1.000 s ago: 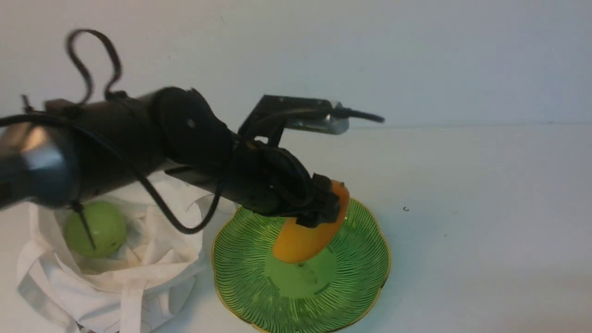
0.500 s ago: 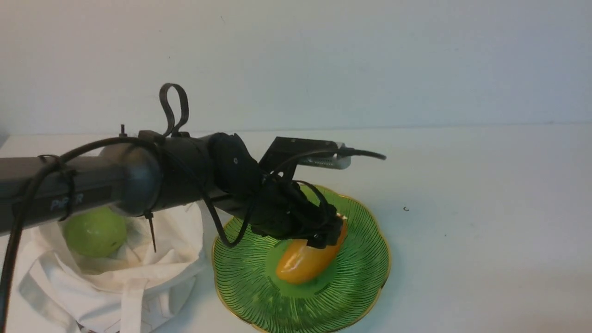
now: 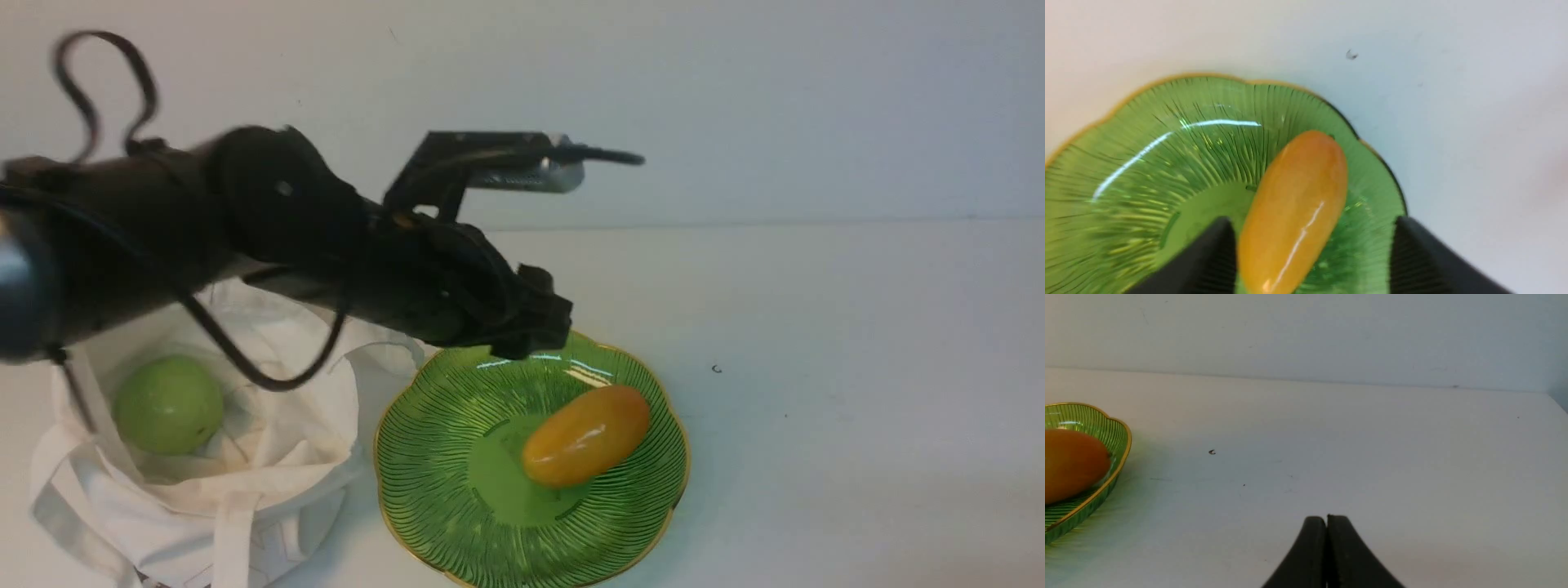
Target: Take the fruit out of the cloth bag on the white table and place them on a plate.
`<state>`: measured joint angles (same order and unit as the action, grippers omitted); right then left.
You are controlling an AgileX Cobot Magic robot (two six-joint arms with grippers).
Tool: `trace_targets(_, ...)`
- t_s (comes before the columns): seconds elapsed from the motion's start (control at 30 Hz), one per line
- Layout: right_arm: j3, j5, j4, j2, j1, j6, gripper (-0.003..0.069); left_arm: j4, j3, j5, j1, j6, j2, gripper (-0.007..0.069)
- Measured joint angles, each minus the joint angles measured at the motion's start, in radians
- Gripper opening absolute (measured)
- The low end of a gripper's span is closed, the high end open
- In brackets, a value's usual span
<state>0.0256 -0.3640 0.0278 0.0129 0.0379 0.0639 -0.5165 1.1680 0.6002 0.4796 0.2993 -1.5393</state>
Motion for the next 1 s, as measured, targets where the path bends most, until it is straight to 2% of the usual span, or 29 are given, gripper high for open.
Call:
trace_targets(0.13, 0.000, 0.000, 0.000, 0.000, 0.000, 0.000, -0.0015, 0.107, 0.000, 0.197, -0.057, 0.000, 0.224, 0.0097)
trace_targets(0.17, 0.000, 0.000, 0.000, 0.000, 0.000, 0.000, -0.0015, 0.137, -0.001, 0.244, -0.067, -0.003, 0.285, 0.0054)
trace_targets(0.23, 0.000, 0.000, 0.000, 0.000, 0.000, 0.000, -0.0015, 0.181, -0.016, 0.305, -0.078, -0.019, 0.388, 0.0014)
trace_targets(0.3, 0.000, 0.000, 0.000, 0.000, 0.000, 0.000, -0.0015, 0.219, -0.058, 0.352, -0.082, -0.044, 0.557, -0.0001)
trace_targets(0.4, 0.000, 0.000, 0.000, 0.000, 0.000, 0.000, -0.0015, 0.244, -0.160, 0.339, -0.085, -0.072, 0.754, -0.0008)
trace_targets(0.53, 0.000, 0.000, 0.000, 0.000, 0.000, 0.000, -0.0015, 0.249, -0.360, 0.175, -0.085, -0.087, 1.054, -0.0008)
trace_targets(0.67, 0.000, 0.000, 0.000, 0.000, 0.000, 0.000, -0.0015, 0.260, -0.575, 0.029, -0.085, -0.176, 1.327, -0.0008)
trace_targets(0.8, 0.000, 0.000, 0.000, 0.000, 0.000, 0.000, -0.0015, 0.310, -0.680, -0.014, -0.085, -0.256, 1.485, -0.0008)
trace_targets(1.0, 0.000, 0.000, 0.000, 0.000, 0.000, 0.000, -0.0015, 0.421, -0.766, -0.024, -0.085, -0.272, 1.555, -0.0008)
